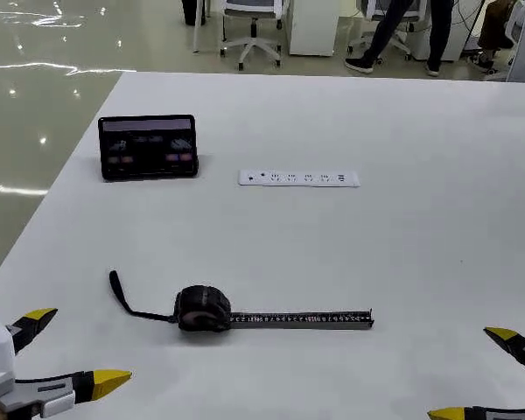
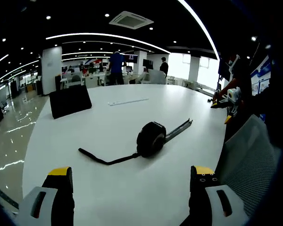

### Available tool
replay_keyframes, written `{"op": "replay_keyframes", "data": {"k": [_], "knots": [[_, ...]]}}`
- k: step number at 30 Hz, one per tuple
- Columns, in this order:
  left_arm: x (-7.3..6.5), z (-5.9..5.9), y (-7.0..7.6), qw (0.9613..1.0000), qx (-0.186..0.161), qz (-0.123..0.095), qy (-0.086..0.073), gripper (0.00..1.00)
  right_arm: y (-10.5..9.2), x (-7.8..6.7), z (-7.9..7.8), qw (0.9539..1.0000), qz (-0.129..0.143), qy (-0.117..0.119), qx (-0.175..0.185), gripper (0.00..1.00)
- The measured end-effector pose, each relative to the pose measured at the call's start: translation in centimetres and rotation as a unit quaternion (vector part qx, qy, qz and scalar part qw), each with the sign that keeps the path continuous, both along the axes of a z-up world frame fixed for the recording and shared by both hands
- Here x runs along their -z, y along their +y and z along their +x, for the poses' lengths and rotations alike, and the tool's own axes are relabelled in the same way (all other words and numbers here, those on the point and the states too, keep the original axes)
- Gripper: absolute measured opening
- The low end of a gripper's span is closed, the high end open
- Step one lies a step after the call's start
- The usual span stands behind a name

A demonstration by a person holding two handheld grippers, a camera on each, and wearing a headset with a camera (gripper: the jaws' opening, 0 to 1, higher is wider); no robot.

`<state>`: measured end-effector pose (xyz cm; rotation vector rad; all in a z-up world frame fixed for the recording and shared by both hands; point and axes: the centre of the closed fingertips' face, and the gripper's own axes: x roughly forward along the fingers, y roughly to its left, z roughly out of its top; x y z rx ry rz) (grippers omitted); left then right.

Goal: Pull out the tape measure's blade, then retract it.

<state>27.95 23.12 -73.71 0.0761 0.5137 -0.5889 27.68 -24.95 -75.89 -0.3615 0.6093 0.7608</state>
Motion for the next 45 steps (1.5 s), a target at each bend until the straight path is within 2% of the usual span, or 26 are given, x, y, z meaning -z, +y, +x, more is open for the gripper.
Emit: {"op": "replay_keyframes", "data": {"k": [2, 4, 9, 10, 12, 14, 25, 28, 38, 45], "knots": [[-0.2, -0.2, -0.2, 1.0000, 0.004, -0.001, -0.002, 1.00, -0.2, -0.1, -0.2, 0.9999, 0.007, 0.000, 0.007, 0.99], [0.0, -0.4, -0.3, 0.9998, 0.012, 0.013, 0.002, 1.00, -0.3, -0.1, -0.3, 0.9999, 0.007, 0.000, 0.011, 1.00], [-0.1, -0.4, -0.1, 0.9995, 0.014, 0.027, 0.000, 1.00, -0.5, 0.1, -0.7, 0.9999, 0.008, 0.002, 0.010, 1.00], [-0.1, -0.4, 0.0, 0.9995, 0.012, 0.028, -0.002, 1.00, -0.5, 0.1, -0.8, 0.9999, 0.008, 0.003, 0.009, 1.00], [-0.2, -0.6, -0.2, 0.9997, 0.013, 0.019, 0.007, 1.00, -0.6, 0.2, -0.9, 1.0000, 0.004, 0.006, 0.006, 1.00], [-0.2, -0.6, -0.2, 0.9996, 0.015, 0.023, 0.003, 1.00, -0.6, 0.1, -0.8, 1.0000, 0.004, 0.005, 0.007, 1.00], [-0.1, -1.1, -0.7, 0.9995, 0.019, 0.023, 0.004, 1.00, -0.9, 0.1, -0.8, 1.0000, -0.003, 0.005, 0.000, 1.00], [-0.2, -1.1, -0.9, 0.9997, 0.019, 0.014, 0.006, 1.00, -1.1, 0.3, -1.0, 0.9999, -0.011, 0.004, -0.004, 1.00], [-0.1, -1.3, -1.6, 0.9996, 0.022, 0.017, 0.006, 1.00, -1.1, -0.1, -1.3, 1.0000, -0.004, 0.003, -0.003, 1.00], [0.0, -1.4, -1.2, 0.9996, 0.018, 0.018, 0.007, 1.00, -0.9, -0.2, -1.1, 1.0000, -0.002, 0.003, -0.006, 1.00]]}}
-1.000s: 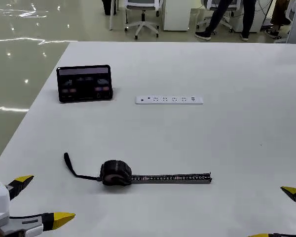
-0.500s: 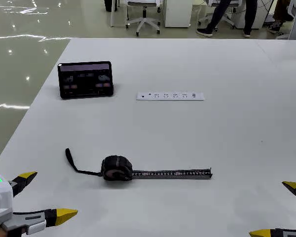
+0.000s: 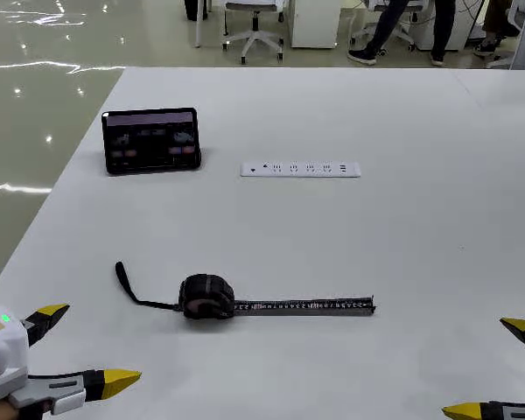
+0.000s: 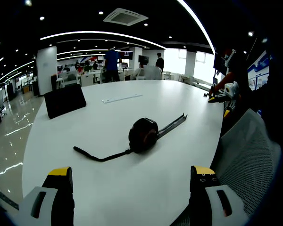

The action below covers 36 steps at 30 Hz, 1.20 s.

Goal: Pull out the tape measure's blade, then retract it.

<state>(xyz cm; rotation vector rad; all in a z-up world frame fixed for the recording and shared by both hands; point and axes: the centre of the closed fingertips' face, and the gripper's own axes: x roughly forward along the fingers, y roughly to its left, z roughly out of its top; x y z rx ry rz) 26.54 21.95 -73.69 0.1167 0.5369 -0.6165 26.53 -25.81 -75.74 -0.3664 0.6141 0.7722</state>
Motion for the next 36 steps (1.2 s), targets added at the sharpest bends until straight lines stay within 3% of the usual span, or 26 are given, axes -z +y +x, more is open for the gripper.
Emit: {"op": "replay_keyframes", "data": {"k": [20, 28, 36], "knots": [[0.51, -0.24, 0.38, 0.9999, -0.010, 0.005, 0.005, 1.00, 0.14, -0.55, 0.16, 1.0000, -0.006, -0.001, -0.008, 1.00], [0.70, -0.63, -0.11, 0.9999, -0.010, 0.003, 0.011, 1.00, 0.42, -0.88, 0.32, 0.9999, -0.009, -0.001, -0.013, 1.00], [0.52, -0.28, -0.14, 0.9999, -0.012, 0.001, 0.009, 1.00, 0.65, -0.79, 0.22, 0.9998, -0.010, 0.003, -0.019, 1.00]]}}
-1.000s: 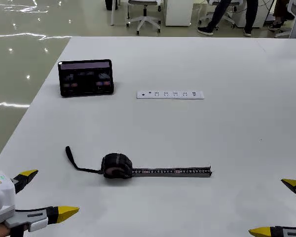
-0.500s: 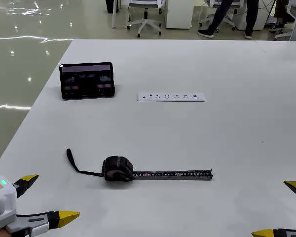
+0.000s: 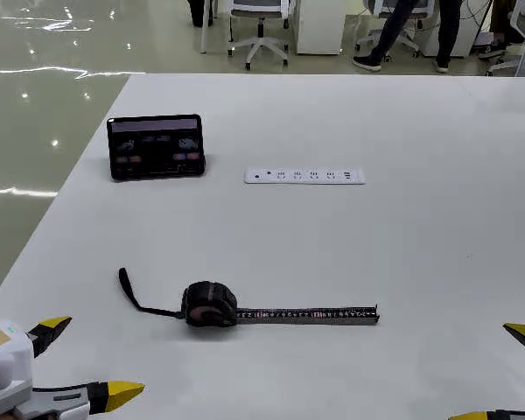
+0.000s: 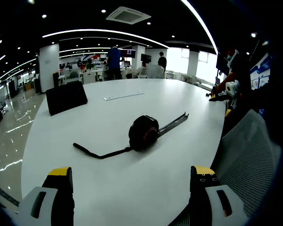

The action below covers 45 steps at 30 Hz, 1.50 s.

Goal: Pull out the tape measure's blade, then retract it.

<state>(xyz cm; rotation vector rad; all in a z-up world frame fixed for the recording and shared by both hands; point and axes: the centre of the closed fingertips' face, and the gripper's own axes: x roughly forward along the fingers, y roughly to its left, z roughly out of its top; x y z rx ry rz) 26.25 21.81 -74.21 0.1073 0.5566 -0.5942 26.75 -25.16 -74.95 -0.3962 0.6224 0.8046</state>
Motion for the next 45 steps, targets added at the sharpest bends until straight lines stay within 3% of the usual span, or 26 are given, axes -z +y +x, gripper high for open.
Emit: {"op": "replay_keyframes", "data": {"k": [10, 20, 26, 33, 45], "knots": [[0.0, 0.3, -0.3, 1.0000, -0.008, -0.005, -0.001, 1.00, 0.2, -0.1, 0.3, 0.9998, -0.010, 0.000, -0.016, 1.00], [-0.8, 1.2, -1.8, 0.9999, -0.006, -0.007, -0.006, 1.00, 0.2, -0.7, 1.3, 0.9990, -0.027, -0.005, -0.037, 1.00], [-1.9, 2.5, -2.8, 0.9996, -0.017, -0.009, -0.022, 1.00, 0.7, -1.3, 2.4, 0.9974, -0.040, -0.011, -0.058, 1.00], [-2.5, 4.0, -4.0, 0.9989, -0.036, -0.014, -0.026, 1.00, 1.7, -1.6, 3.8, 0.9942, -0.054, -0.010, -0.092, 1.00], [-1.7, 5.8, -5.7, 0.9978, -0.063, -0.003, -0.020, 0.98, 3.9, -1.4, 5.4, 0.9907, -0.062, -0.009, -0.121, 0.98]]}}
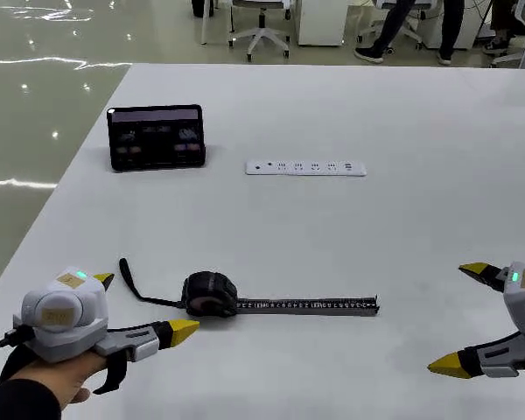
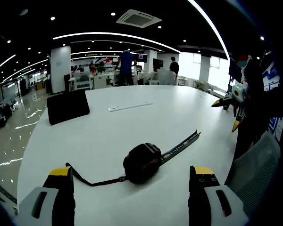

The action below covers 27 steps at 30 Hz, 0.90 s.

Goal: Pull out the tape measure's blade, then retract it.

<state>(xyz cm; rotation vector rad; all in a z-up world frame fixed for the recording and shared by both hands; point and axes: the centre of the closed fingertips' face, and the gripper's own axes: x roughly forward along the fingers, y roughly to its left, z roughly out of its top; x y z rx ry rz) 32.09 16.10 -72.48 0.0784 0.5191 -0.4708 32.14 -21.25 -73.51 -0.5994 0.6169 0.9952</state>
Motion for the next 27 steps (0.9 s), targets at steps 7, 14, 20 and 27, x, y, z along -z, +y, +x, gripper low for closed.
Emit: {"op": "replay_keyframes", "data": {"k": [7, 14, 20, 27], "knots": [[0.6, 1.1, -0.3, 0.9997, -0.022, 0.004, 0.006, 0.98, 1.0, 0.5, 0.8, 0.9997, -0.012, 0.004, -0.022, 0.98], [1.3, 1.8, -0.6, 0.9991, -0.038, 0.021, 0.003, 0.98, 1.9, 0.7, 1.7, 0.9985, -0.026, 0.009, -0.048, 0.97], [2.1, 2.5, -0.6, 0.9977, -0.064, 0.022, 0.000, 0.98, 2.9, 1.1, 2.5, 0.9970, -0.035, 0.013, -0.068, 0.96], [3.0, 3.2, -0.1, 0.9933, -0.115, 0.008, 0.004, 0.99, 4.0, 1.9, 3.8, 0.9941, -0.049, 0.020, -0.095, 0.95]]}}
